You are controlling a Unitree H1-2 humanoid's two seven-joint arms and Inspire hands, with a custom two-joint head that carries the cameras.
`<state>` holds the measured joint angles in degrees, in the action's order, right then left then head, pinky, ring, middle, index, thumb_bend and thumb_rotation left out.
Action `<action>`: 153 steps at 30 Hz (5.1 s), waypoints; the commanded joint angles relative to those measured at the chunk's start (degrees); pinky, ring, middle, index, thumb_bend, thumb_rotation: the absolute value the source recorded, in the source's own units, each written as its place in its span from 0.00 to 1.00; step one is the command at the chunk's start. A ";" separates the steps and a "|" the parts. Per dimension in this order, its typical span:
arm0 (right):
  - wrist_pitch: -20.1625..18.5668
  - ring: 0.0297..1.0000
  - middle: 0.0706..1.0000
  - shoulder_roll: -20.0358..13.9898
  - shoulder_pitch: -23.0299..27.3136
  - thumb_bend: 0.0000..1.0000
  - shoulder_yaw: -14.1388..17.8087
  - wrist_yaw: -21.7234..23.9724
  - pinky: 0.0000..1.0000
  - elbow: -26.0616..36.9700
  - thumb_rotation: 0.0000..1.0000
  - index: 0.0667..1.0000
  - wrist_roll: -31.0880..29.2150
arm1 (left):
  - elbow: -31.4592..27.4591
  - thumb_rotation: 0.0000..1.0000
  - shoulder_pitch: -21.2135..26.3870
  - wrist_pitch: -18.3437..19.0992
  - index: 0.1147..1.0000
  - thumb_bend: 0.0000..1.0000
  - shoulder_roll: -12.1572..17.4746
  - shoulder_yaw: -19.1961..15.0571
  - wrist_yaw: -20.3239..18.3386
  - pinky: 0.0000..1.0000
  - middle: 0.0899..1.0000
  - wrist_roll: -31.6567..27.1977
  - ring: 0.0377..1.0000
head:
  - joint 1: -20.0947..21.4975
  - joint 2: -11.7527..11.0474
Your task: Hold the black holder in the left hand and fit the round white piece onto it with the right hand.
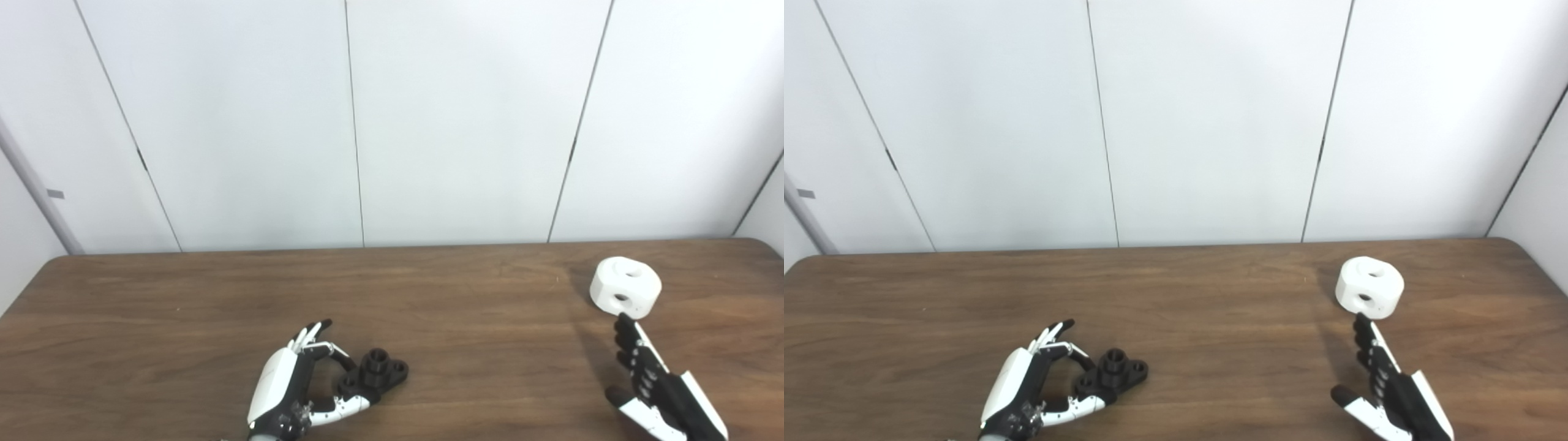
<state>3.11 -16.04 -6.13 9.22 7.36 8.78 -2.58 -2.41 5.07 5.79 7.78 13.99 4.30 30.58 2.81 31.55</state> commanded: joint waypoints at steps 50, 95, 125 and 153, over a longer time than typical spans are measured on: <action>-17.14 1.00 1.00 -11.97 26.37 1.00 -3.86 -10.43 0.94 -9.29 0.56 0.91 28.27 | 4.58 0.04 0.83 -6.21 0.42 0.52 3.16 -2.66 -2.89 1.00 0.92 -2.76 1.00 | 20.09 -2.33; -23.55 1.00 1.00 -19.37 34.34 1.00 -9.15 -0.52 0.99 -14.92 0.40 0.80 30.54 | 6.89 0.03 1.11 -10.66 0.42 0.52 4.80 -6.33 -4.82 1.00 0.92 -6.17 1.00 | 28.04 -5.01; -22.76 1.00 1.00 -18.73 35.12 1.00 -14.69 -0.08 0.99 -20.88 0.43 0.82 32.94 | 5.88 0.03 0.75 -10.16 0.42 0.52 4.44 -6.33 -4.84 1.00 0.92 -5.95 1.00 | 26.99 -4.75; -19.98 1.00 1.00 -18.61 36.58 1.00 -18.21 -1.90 0.96 -28.85 0.39 0.76 35.55 | 2.63 0.03 -0.03 -7.92 0.42 0.52 4.35 -6.00 -5.52 1.00 0.92 -5.79 1.00 | 26.43 -4.15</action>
<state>-18.46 -33.29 27.58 -9.33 7.26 -20.56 32.12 1.19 5.86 -2.92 11.43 8.10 -0.93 24.61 29.18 27.33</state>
